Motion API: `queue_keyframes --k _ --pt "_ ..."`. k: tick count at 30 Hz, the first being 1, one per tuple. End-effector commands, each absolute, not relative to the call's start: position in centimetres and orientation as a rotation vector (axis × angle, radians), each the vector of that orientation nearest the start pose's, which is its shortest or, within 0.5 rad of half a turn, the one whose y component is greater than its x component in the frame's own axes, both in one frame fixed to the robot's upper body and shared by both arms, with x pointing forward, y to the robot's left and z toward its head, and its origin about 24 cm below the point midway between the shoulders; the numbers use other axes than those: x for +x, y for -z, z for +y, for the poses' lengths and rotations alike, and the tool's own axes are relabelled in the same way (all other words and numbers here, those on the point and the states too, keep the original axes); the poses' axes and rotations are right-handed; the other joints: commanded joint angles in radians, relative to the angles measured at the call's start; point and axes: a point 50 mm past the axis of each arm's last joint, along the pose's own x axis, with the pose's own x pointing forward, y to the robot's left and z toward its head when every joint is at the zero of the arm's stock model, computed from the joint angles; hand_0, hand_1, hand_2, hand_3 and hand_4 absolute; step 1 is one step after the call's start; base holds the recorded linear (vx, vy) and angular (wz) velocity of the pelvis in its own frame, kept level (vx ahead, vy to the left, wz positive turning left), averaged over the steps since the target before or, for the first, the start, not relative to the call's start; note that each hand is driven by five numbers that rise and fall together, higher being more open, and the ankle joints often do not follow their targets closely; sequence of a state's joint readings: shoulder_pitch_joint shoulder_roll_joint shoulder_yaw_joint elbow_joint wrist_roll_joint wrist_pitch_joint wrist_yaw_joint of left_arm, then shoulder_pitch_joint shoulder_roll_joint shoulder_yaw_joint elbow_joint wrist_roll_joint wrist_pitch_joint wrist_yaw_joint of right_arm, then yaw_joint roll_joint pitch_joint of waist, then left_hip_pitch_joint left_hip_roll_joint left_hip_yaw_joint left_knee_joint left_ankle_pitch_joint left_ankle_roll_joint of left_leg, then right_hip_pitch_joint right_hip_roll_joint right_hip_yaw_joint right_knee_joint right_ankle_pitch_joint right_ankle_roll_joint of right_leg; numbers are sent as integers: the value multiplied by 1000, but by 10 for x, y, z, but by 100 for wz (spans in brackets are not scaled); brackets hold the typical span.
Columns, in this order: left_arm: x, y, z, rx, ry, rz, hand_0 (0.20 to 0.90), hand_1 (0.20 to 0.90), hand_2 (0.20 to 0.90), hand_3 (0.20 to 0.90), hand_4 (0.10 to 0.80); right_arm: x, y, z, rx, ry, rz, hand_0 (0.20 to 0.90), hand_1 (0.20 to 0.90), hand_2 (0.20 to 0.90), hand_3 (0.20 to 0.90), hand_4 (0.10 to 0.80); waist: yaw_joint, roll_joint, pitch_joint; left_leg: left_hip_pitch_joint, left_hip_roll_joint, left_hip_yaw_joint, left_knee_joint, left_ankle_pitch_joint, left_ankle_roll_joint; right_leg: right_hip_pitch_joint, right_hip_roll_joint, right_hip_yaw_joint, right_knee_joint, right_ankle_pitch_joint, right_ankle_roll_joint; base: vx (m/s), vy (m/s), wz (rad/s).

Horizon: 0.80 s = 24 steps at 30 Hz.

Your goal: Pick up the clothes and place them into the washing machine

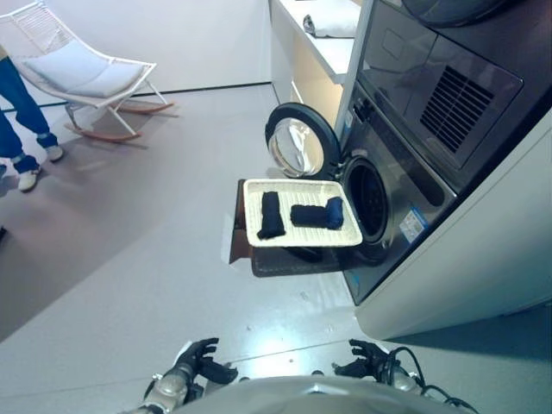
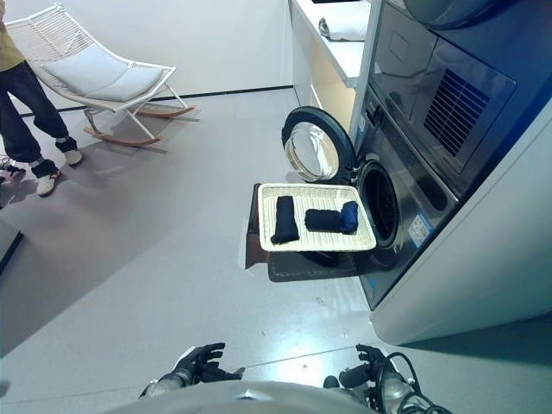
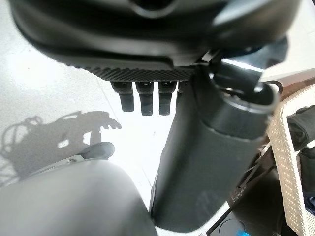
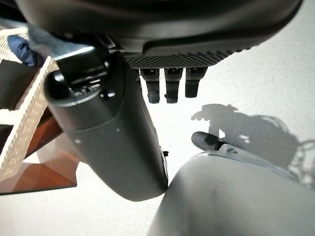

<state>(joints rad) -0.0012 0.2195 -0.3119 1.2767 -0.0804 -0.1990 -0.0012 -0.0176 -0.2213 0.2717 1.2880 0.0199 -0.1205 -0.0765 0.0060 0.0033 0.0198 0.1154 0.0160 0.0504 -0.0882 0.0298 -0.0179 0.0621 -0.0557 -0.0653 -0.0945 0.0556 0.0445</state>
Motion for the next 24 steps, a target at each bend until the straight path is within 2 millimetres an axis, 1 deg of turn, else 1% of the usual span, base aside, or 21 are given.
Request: queue_keyframes --k 1,3,4,5,6,8,10,13,16,24 --pt "113 157 213 305 73 1029 900 900 900 900 800 94 163 -218 -332 -10 1147 900 900 900 900 800 6 -36 -5 -32 -55 1 33 -49 28 36 29 -10 25 -39 24 0 0 0" --pt "113 157 213 305 68 1030 900 900 900 900 800 93 164 -218 -320 0 1154 900 900 900 900 800 4 -35 -2 -34 -54 4 40 -51 29 32 30 -6 30 -39 23 -8 4 -2" --pt "111 158 214 306 71 1040 900 900 900 900 800 94 164 -217 -317 -4 1150 900 900 900 900 800 4 -35 -2 -33 -54 6 41 -53 30 31 31 -2 29 -36 23 -1 9 -6" --pt "105 160 213 295 68 1075 900 900 900 900 800 94 164 -217 -308 0 1147 900 900 900 900 800 2 -34 -5 -29 -55 9 35 -51 30 32 32 4 24 -32 23 -1 9 -9" --pt "105 160 213 295 68 1075 900 900 900 900 800 94 164 -217 -308 0 1147 900 900 900 900 800 2 -34 -4 -29 -55 9 35 -51 30 33 32 4 24 -32 23 10 6 -12" --pt "100 162 210 271 79 1100 900 900 900 900 800 87 165 -218 -293 0 1181 900 900 900 900 800 1 -33 -10 -19 -53 9 16 -45 28 37 36 5 15 -30 24 17 -7 -14" --pt "99 163 209 279 93 1106 900 900 900 900 800 85 166 -219 -288 0 1188 900 900 900 900 800 1 -32 -11 -18 -53 9 13 -44 27 38 36 4 13 -31 24 10 -9 -8" --pt "100 163 208 295 109 1101 900 900 900 900 800 85 166 -219 -282 2 1189 900 900 900 900 800 1 -31 -13 -17 -52 2 10 -42 27 39 37 3 9 -30 23 2 -3 -1" --pt "99 163 208 299 101 1097 900 900 900 900 800 88 165 -218 -232 28 1169 900 900 900 900 800 1 -30 -9 -18 -52 -2 8 -41 27 37 38 4 7 -29 23 -14 -28 4" --pt "101 162 210 305 89 1090 900 900 900 900 800 87 165 -220 -256 18 1172 900 900 900 900 800 -3 -25 -2 -25 -51 -4 10 -37 23 30 41 3 7 -28 19 -2 -6 0"
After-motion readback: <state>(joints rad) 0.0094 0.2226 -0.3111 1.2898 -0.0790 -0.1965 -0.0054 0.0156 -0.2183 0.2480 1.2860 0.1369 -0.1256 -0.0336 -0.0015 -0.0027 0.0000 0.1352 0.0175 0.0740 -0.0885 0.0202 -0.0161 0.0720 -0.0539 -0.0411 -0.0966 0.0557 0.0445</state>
